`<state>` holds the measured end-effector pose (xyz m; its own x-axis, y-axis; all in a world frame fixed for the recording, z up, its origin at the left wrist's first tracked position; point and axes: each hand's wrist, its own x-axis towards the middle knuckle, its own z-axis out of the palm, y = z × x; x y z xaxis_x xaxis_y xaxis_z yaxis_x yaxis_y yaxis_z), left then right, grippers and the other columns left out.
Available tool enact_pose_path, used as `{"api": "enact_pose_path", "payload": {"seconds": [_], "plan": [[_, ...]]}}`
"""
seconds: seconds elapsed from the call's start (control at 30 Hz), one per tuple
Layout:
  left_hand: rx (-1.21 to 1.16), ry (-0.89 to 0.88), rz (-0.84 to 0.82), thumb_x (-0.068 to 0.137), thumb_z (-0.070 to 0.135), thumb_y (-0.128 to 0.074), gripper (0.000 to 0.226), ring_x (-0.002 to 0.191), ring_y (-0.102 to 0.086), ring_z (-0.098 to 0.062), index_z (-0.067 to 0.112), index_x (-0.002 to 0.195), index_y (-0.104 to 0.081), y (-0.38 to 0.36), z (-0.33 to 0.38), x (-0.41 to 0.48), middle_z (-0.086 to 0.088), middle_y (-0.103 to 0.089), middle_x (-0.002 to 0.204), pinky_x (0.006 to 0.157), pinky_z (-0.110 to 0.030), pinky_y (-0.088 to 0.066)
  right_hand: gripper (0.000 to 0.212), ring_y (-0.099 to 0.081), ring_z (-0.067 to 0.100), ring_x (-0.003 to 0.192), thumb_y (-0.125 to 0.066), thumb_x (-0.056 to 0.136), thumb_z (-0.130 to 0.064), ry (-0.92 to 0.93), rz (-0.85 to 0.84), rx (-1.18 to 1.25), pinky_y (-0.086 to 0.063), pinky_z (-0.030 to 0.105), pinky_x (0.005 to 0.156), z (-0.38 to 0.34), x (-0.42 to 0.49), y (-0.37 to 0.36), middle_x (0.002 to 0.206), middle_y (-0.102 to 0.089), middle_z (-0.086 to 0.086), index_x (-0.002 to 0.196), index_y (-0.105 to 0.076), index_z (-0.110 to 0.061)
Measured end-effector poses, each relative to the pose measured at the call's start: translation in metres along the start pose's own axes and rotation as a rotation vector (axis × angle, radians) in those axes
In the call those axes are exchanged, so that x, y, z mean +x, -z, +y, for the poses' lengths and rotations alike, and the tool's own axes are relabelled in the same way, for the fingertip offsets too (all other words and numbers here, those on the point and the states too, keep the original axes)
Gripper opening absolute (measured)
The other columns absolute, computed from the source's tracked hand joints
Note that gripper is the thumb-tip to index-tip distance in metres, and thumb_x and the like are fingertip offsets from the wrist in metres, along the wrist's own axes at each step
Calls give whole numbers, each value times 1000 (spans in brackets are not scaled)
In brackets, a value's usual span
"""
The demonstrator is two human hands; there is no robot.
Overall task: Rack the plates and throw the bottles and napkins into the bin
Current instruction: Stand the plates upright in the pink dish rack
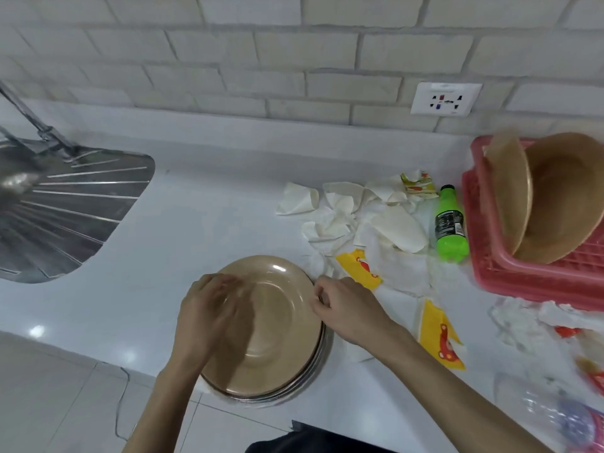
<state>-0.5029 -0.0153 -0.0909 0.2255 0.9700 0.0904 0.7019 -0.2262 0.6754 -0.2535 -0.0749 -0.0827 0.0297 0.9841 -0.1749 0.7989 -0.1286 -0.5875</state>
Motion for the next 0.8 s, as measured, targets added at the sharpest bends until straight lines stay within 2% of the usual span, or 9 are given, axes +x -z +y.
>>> {"api": "enact_pose_path", "payload": {"seconds": [0.1, 0.2, 0.27, 0.37, 0.47, 0.53, 0.6, 0.7, 0.8], "plan": [[24, -21, -41, 84, 33, -64, 28, 107, -49, -6, 32, 113, -66, 5, -11, 5, 19, -56, 116, 86, -14, -36, 24, -55, 19, 77, -51, 93, -42, -47, 31, -42, -42, 34, 63, -4, 8, -8, 80, -59, -3, 95, -53, -19], [29, 16, -71, 87, 20, -68, 40, 117, -42, -7, 30, 125, -62, 5, -24, 11, 19, -46, 126, 85, -9, -34, 25, -56, 19, 75, -53, 92, -44, -94, 61, -67, -43, 35, 63, -5, 11, -15, 79, -59, -3, 93, -49, -19], [37, 21, -97, 86, 13, -69, 48, 121, -42, -8, 33, 128, -60, 5, -31, 16, 19, -44, 129, 89, -18, -38, 24, -57, 19, 75, -55, 90, -42, -123, 70, -70, -44, 35, 63, -4, 12, -19, 78, -61, -4, 91, -48, -20], [42, 44, -122, 82, 12, -70, 51, 119, -48, -14, 27, 130, -59, 5, -39, 26, 14, -50, 130, 93, -29, -40, 22, -57, 17, 74, -58, 87, -41, -152, 89, -53, -43, 33, 62, -3, 11, -22, 75, -61, -6, 87, -48, -21], [-34, 55, -124, 77, 21, -69, 45, 113, -55, -13, 25, 122, -63, 8, -40, 33, 21, -57, 118, 94, -33, -46, 21, -57, 15, 72, -60, 86, -39, -167, 122, -23, -45, 33, 62, -2, 11, -24, 71, -60, -6, 84, -51, -20], [-114, 49, -99, 76, 16, -68, 37, 109, -57, -9, 29, 111, -68, 7, -35, 36, 28, -59, 112, 91, -29, -48, 19, -57, 15, 71, -61, 85, -37, -175, 145, -4, -47, 34, 64, -3, 11, -26, 69, -59, -6, 82, -52, -20], [-191, 78, -90, 79, 5, -68, 37, 104, -57, 0, 33, 104, -68, 4, -29, 39, 22, -63, 110, 85, -17, -44, 19, -56, 14, 68, -63, 85, -34, -186, 167, 26, -47, 35, 64, -2, 10, -28, 65, -57, -6, 79, -53, -19], [-254, 129, -70, 82, 1, -68, 44, 102, -55, 8, 34, 110, -66, 4, -21, 43, 13, -64, 112, 80, -10, -40, 19, -53, 9, 60, -67, 87, -27, -203, 215, 162, -46, 32, 60, 1, 6, -30, 61, -56, -7, 77, -55, -16], [-362, 97, -36, 80, -5, -67, 46, 96, -62, -5, 33, 105, -68, 7, -7, 45, 11, -67, 106, 74, -14, -47, 19, -44, 6, 52, -63, 93, -20, -215, 278, 421, -35, 18, 53, 0, -4, -25, 57, -50, -9, 81, -51, -13]]}}
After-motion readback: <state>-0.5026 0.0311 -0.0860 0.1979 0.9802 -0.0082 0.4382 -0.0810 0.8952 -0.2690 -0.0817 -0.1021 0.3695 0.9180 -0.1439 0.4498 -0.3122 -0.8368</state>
